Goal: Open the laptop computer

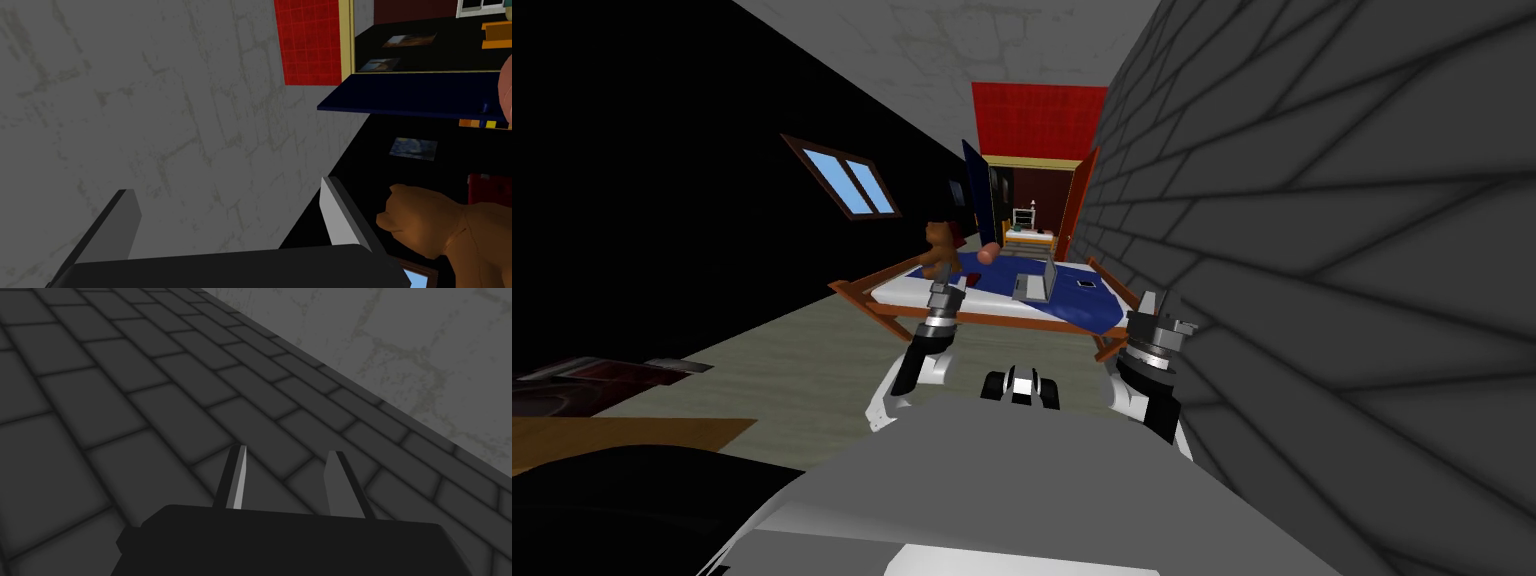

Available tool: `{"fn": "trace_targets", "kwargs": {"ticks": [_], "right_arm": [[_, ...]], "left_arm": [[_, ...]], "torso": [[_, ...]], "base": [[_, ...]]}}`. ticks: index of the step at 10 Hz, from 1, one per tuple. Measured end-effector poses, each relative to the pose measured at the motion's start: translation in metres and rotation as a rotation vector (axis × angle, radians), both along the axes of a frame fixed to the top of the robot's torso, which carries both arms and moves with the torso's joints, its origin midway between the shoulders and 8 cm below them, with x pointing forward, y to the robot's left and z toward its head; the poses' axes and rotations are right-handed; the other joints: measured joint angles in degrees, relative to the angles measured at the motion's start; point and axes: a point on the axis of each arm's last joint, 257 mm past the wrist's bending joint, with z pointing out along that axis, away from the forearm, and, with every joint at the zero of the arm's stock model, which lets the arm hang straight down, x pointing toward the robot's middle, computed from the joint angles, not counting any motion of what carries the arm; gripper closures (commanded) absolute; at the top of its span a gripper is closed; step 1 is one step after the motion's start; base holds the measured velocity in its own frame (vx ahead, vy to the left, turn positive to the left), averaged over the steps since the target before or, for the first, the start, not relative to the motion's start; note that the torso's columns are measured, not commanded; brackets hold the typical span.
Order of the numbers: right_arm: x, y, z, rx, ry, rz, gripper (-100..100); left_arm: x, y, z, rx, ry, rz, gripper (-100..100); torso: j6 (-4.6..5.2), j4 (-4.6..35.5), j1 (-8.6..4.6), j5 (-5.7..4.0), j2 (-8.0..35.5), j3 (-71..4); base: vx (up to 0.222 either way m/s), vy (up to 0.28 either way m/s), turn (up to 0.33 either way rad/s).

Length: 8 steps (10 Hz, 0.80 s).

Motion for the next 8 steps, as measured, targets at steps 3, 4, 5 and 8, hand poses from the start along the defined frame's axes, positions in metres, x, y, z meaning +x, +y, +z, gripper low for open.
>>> {"fn": "trace_targets", "kwargs": {"ticks": [3,4,5,8], "right_arm": [[0.000,0.000,0.000,0.000,0.000,0.000,0],[0.000,0.000,0.000,0.000,0.000,0.000,0],[0.000,0.000,0.000,0.000,0.000,0.000,0],[0.000,0.000,0.000,0.000,0.000,0.000,0]], "left_arm": [[0.010,0.002,-0.009,0.033,0.058,0.017,-100],[0.014,0.003,-0.014,0.040,0.078,0.024,-100],[0.017,0.004,-0.017,0.048,0.097,0.032,-100],[0.024,0.008,-0.027,0.065,0.157,0.058,-100]], "torso": [[0.00,0.0,-0.05,-0.01,0.1,0.1],[0.00,0.0,-0.03,-0.01,0.1,0.0],[0.00,0.0,0.03,0.01,0.1,0.0],[0.00,0.0,-0.01,0.00,0.1,0.0]], "base": [[0.065,-0.136,-0.007],[0.064,-0.133,-0.007],[0.078,-0.139,-0.012],[0.068,-0.154,-0.006]]}}
